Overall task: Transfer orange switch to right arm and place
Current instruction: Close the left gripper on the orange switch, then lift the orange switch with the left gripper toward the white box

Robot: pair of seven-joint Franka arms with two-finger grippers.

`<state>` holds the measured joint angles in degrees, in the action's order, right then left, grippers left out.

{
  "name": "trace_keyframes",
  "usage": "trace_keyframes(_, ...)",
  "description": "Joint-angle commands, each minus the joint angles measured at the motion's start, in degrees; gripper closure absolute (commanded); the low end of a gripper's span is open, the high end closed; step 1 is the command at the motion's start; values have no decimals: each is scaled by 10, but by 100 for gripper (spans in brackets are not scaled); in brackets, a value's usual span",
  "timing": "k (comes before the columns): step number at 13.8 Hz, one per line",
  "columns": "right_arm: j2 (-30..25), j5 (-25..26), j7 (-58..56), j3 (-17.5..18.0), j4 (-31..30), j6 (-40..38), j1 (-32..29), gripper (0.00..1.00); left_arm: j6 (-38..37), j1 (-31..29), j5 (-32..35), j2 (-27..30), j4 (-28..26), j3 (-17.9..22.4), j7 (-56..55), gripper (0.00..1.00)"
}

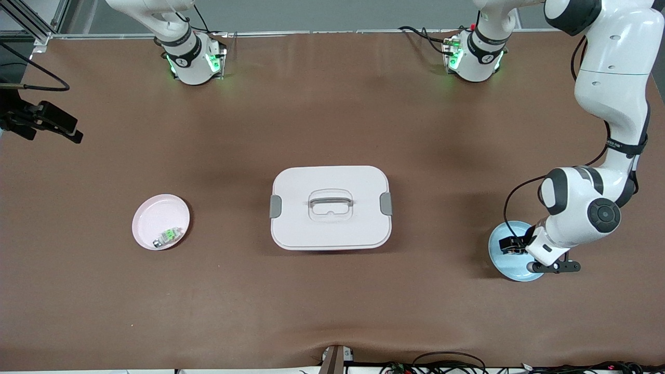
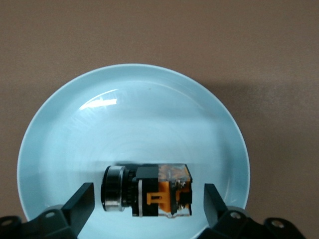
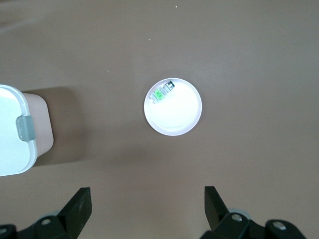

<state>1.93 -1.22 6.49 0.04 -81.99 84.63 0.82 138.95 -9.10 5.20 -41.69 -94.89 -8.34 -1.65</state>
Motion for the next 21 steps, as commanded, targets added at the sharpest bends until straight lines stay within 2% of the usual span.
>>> trace_keyframes(1, -2, 6, 6, -2, 4, 0, 15, 0, 22, -4, 10, -12, 0, -1, 9, 10)
trace_keyframes(2, -2, 6, 6, -2, 3, -1, 14, 0, 22, -4, 10, -12, 0, -1, 9, 18)
trace_keyframes(3, -2, 5, 7, -3, 3, -2, 13, 0, 20, -4, 10, -9, -1, -1, 9, 35)
trace_keyframes(4, -2, 5, 6, -3, 3, -3, 12, 0, 18, -3, 10, -6, 0, -1, 9, 66)
trace_keyframes(5, -2, 5, 7, -3, 2, -3, 13, 0, 16, -2, 10, -5, 0, -2, 7, 89)
trace_keyframes(6, -2, 5, 6, -4, 1, -3, 13, 0, 15, -3, 10, -2, 0, -2, 7, 100)
trace_keyframes(9, -3, 5, 6, -3, 2, -5, 13, 0, -41, -1, 3, 45, -1, -9, -3, 100)
trace_keyframes(16, -2, 6, 6, -5, 3, -9, 9, 0, -270, -7, -7, 197, 4, -87, -54, 100)
trace_keyframes(18, -2, 7, 6, -6, 4, -8, 9, 0, -303, -6, -68, 226, 4, -91, -57, 100)
trace_keyframes(21, 0, 5, 6, -5, 4, -9, 12, 0, -363, -4, -125, 268, 13, -107, -105, 100)
